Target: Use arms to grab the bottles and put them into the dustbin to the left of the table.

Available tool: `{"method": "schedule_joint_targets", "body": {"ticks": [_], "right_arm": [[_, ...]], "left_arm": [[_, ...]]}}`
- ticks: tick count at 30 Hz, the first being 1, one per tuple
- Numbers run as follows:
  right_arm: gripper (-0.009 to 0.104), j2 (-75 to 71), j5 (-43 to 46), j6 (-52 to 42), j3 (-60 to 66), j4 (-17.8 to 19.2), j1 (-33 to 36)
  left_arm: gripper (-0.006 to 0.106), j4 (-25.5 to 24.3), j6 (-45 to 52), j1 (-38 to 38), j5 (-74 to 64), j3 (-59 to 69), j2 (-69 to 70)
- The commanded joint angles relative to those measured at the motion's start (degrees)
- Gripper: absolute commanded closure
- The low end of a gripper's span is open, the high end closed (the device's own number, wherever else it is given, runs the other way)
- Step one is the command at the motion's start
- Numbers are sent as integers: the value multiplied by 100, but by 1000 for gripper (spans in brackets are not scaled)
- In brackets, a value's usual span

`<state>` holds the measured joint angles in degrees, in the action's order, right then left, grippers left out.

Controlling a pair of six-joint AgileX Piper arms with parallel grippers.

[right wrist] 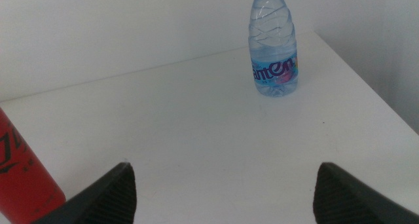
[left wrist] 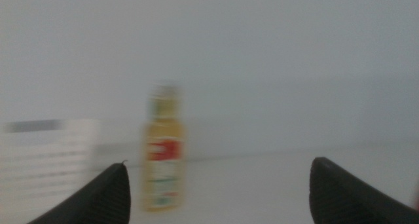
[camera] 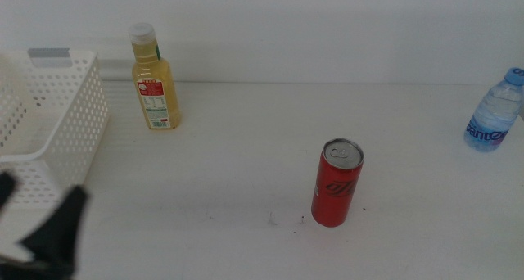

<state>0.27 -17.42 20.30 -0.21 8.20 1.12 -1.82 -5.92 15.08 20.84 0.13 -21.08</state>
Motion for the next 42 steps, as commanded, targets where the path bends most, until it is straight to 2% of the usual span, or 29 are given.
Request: {"method": "schedule_joint_targets", "body": {"ticks": [1, 6, 12, 18, 26, 30, 36, 42], "right_arm": [[5, -27, 76, -18, 21, 64, -55], [5, -27, 76, -18, 21, 64, -55], [5, -27, 76, -18, 21, 64, -55], [5, -27, 76, -18, 21, 64, -55], [5, -27, 76, -18, 21, 64, -55], [5, -27, 76, -18, 21, 64, -55], [5, -27, 76, -18, 21, 64, -55], [5, -27, 76, -18, 21, 64, -55]], "left_arm": [[7, -18, 7, 556, 1001, -13, -899], [7, 18, -17, 1915, 2607, -13, -2983], [7, -131, -48, 2719, 4074, -13, -4625], [7, -620, -37, 2733, 4358, -13, -5165], [7, -673, -11, 2733, 4409, -13, -5165], [7, -983, -45, 2733, 4410, -13, -5165], [7, -940, -205, 2719, 4761, -13, -5165], [7, -923, -136, 2719, 4460, -56, -5171]]}}
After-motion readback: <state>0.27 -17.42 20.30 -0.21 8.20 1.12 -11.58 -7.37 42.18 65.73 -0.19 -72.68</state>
